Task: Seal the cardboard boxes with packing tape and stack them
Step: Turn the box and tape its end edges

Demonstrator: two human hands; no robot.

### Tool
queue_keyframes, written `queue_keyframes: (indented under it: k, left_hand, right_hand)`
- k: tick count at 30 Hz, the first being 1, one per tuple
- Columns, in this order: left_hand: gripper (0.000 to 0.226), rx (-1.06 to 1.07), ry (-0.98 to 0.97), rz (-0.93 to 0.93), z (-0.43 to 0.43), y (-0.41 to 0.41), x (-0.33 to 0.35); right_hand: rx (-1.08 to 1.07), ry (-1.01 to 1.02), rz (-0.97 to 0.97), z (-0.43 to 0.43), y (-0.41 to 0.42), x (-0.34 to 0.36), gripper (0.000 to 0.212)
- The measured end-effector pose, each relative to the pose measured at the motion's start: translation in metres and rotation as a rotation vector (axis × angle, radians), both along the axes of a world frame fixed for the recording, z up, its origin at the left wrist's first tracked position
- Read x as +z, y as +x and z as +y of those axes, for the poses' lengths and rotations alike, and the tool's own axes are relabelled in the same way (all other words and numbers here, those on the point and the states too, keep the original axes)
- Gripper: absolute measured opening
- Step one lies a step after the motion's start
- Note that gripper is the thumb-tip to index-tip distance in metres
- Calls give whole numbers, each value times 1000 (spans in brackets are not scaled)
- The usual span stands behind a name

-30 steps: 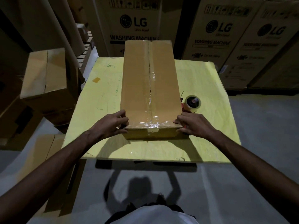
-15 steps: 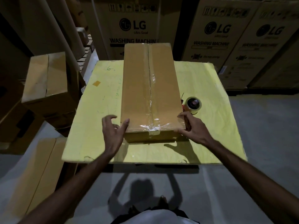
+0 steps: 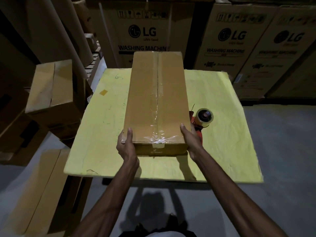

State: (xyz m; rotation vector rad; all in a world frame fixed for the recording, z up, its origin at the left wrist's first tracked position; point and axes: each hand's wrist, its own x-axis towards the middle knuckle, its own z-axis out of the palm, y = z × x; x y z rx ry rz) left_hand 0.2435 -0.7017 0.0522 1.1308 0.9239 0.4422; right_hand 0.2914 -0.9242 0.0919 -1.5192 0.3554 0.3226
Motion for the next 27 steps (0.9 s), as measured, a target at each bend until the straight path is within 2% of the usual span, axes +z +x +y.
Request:
queue_keyframes:
  k: [1, 4, 8, 12, 17, 19, 22, 24, 25, 27]
  left_hand:
    - [82, 19, 15, 5, 7, 3, 4]
    - [51, 91, 110, -10, 31, 16, 23]
    - [56, 157, 178, -45, 69, 39, 37]
    - [62, 50, 154, -51, 132, 72, 26]
    - [35, -66, 281, 33, 188, 110, 37]
    - [36, -87, 319, 86, 204, 122, 35]
    - [44, -106, 382, 132, 221, 138, 33]
    - [53, -111, 437, 133, 219, 139, 39]
    - [60, -120, 477, 152, 211, 135, 43]
    - [77, -160, 559, 185, 188, 116, 46]
  right_hand:
    - [2, 14, 10, 8, -5, 5, 79]
    - [-6, 30, 4, 45, -25, 16, 67]
    - [7, -85, 14, 116, -47, 13, 73]
    - [128, -128, 99, 172, -55, 18, 89]
    - [398, -163, 171, 212, -42, 24, 125]
    - [445, -189, 186, 227, -34, 22, 141]
    - [497, -227, 223, 239, -22, 28, 148]
    - [634, -266, 229, 225, -15, 47, 141]
    - [708, -308, 216, 209, -8, 58, 128]
    - [754, -400, 123, 166, 19, 82, 73]
